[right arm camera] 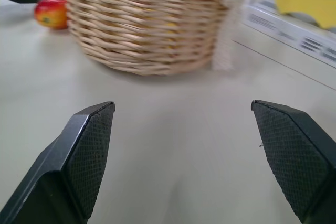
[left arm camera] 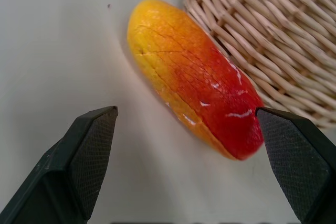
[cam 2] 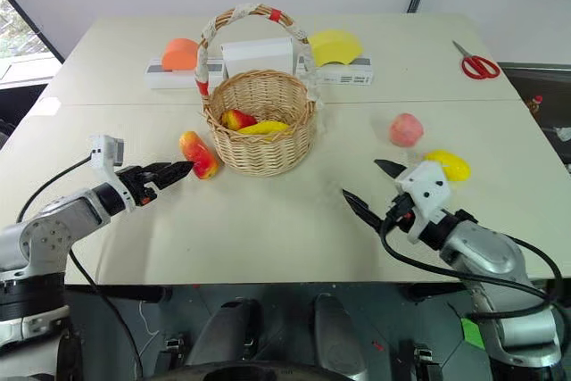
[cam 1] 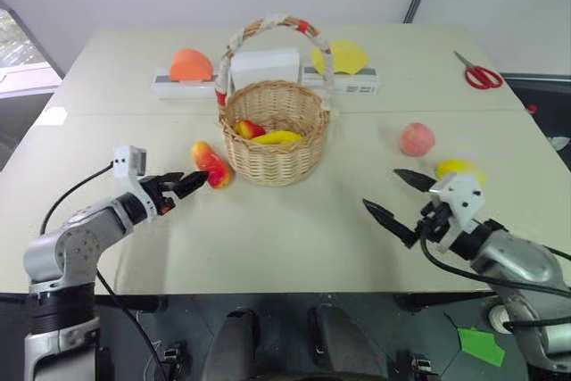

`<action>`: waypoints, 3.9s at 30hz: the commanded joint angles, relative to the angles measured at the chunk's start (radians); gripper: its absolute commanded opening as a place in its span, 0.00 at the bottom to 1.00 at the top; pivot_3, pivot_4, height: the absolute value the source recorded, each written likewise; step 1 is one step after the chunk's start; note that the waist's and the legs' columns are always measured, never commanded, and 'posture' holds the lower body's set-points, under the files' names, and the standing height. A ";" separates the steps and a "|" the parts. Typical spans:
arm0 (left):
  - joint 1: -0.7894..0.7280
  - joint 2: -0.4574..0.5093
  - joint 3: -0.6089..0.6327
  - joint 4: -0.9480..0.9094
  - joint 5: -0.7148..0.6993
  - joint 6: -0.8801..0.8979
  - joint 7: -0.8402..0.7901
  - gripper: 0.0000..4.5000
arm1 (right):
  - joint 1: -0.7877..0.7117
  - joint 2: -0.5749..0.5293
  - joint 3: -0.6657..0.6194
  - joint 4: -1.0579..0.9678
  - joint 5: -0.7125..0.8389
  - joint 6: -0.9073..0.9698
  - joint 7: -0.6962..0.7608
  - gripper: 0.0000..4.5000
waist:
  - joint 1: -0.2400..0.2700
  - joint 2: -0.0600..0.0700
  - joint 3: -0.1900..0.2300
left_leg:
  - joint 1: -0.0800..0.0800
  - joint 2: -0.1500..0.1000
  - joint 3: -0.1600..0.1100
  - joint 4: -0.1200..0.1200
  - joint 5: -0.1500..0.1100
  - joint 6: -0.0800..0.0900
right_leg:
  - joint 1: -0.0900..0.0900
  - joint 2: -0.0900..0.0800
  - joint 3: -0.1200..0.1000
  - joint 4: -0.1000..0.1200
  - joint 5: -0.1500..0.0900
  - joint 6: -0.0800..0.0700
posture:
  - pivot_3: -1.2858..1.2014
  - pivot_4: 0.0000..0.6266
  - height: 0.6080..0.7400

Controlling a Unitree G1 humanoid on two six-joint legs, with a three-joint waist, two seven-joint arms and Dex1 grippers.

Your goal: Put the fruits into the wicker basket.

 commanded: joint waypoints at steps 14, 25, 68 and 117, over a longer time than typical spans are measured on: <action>-0.148 -0.101 0.002 0.070 0.008 0.136 0.191 0.88 | -0.156 0.016 0.268 -0.010 -0.146 -0.129 0.056 1.00 | 0.001 -0.002 -0.001 | 0.000 -0.001 -0.001 0.000 0.000 -0.001 | 0.001 0.000 0.000 0.000 0.000 0.000 | 0.52 0.24 1.00; -0.126 -0.020 -0.017 0.041 0.046 0.068 0.130 0.37 | -0.231 0.050 0.300 -0.021 -0.151 -0.083 0.044 1.00 | -0.004 -0.002 -0.001 | 0.000 -0.001 -0.001 0.000 0.001 -0.001 | 0.000 0.000 -0.001 0.001 0.000 0.000 | 0.52 0.24 1.00; -0.208 0.068 -0.467 -0.290 0.226 -0.390 -0.413 0.99 | -0.613 0.077 0.091 0.901 -0.414 -0.108 -0.351 1.00 | -0.008 -0.001 0.000 | -0.001 -0.002 0.004 0.000 0.001 -0.001 | -0.002 0.001 0.001 0.000 0.000 0.000 | 0.52 0.24 1.00; 0.033 0.074 -0.294 -0.384 0.118 -0.432 -0.361 1.00 | -0.664 0.190 0.217 0.254 -0.170 -0.001 0.023 0.99 | -0.002 -0.001 0.001 | -0.002 -0.001 -0.001 -0.001 0.000 0.000 | -0.002 -0.002 -0.001 0.000 0.000 -0.001 | 0.52 0.24 1.00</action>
